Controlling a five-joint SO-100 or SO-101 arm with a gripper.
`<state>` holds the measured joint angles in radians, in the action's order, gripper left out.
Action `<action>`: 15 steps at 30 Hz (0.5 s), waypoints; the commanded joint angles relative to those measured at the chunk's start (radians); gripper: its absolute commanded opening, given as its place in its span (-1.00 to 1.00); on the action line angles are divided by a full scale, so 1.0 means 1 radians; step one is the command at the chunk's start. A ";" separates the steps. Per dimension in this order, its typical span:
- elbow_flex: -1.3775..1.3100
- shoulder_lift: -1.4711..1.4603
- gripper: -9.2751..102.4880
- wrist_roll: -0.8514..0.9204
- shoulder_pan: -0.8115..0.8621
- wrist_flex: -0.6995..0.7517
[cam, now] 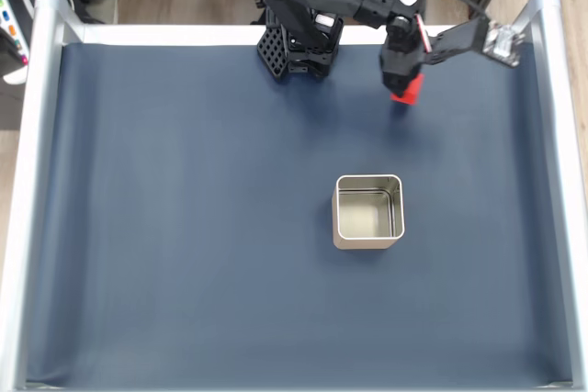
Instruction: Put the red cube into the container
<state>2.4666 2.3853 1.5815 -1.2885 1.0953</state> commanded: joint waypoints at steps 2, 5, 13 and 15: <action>-0.247 -0.067 -0.83 0.002 0.078 0.080; -0.430 -0.143 -0.83 -0.011 0.127 0.193; -0.753 -0.270 -0.83 0.029 0.334 0.295; -0.801 -0.290 -0.83 0.049 0.397 0.310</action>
<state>1.7641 2.1016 1.6107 -0.9511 1.3898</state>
